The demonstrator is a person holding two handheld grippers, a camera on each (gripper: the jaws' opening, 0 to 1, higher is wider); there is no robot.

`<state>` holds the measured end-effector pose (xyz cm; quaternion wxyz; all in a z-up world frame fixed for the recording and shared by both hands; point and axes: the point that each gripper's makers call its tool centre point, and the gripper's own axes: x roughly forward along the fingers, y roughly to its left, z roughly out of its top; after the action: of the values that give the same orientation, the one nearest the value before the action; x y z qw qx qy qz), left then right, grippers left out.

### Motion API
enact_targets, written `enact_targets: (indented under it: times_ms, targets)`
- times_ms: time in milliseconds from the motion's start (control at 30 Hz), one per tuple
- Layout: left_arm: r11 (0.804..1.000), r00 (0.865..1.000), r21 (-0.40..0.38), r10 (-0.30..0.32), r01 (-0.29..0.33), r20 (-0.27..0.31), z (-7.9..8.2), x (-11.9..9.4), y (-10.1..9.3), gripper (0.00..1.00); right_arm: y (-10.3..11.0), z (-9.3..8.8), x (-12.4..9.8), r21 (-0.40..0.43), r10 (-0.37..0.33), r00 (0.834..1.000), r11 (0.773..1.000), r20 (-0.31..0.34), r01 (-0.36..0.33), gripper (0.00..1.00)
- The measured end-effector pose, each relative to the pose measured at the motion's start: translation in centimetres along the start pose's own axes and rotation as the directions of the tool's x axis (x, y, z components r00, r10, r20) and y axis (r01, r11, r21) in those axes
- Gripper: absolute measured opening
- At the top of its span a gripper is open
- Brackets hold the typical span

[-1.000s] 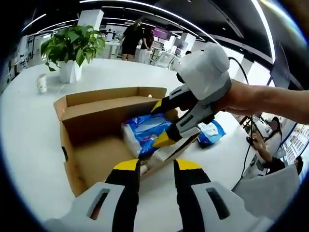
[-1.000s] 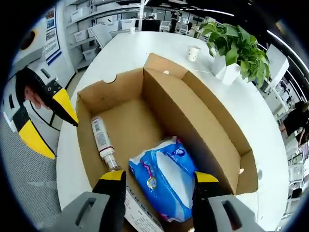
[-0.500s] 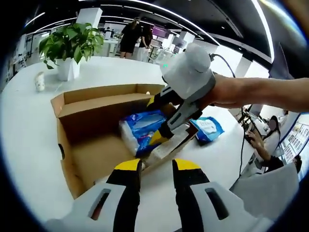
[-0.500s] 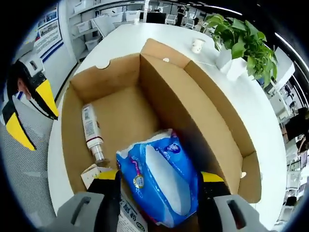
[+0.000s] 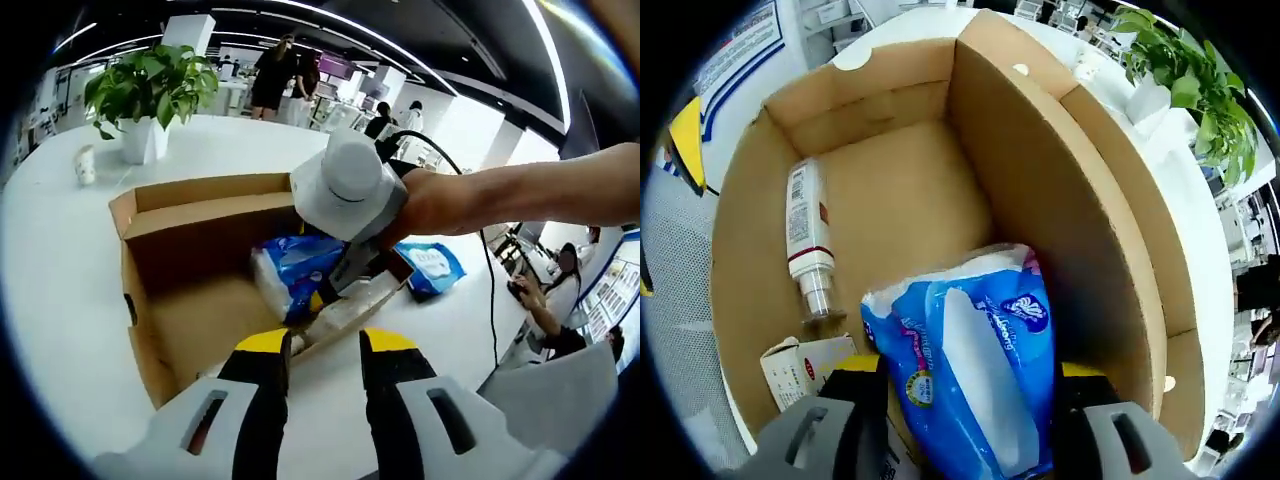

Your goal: Operate the shoe box by opening the lid, removing the specified soft item, and placing it in the target area until the item is outside and the box remains undamaged.

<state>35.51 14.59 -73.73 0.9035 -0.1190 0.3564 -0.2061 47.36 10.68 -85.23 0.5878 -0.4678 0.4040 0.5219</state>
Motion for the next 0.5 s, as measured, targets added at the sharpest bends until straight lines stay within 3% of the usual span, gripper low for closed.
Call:
enact_targets:
  times_ms: [200, 433, 500]
  targets:
    - [1.0, 1.0, 0.001, -0.004, 0.004, -0.005, 0.1, 0.3, -0.3, 0.27, 0.0, -0.2, 0.1, 0.019, 0.012, 1.0, 1.0, 0.02, -0.013, 0.6]
    - [1.0, 1.0, -0.007, 0.002, -0.002, -0.011, -0.2, 0.4, -0.1, 0.26, 0.2, 0.1, -0.7, 0.101, -0.036, 0.999, 0.994, 0.041, 0.031, 0.4]
    - [1.0, 1.0, -0.003, 0.006, -0.006, -0.015, -0.3, 0.3, 0.0, 0.26, 0.4, 0.5, -1.0, 0.163, -0.036, 0.997, 0.986, 0.075, 0.024, 0.37]
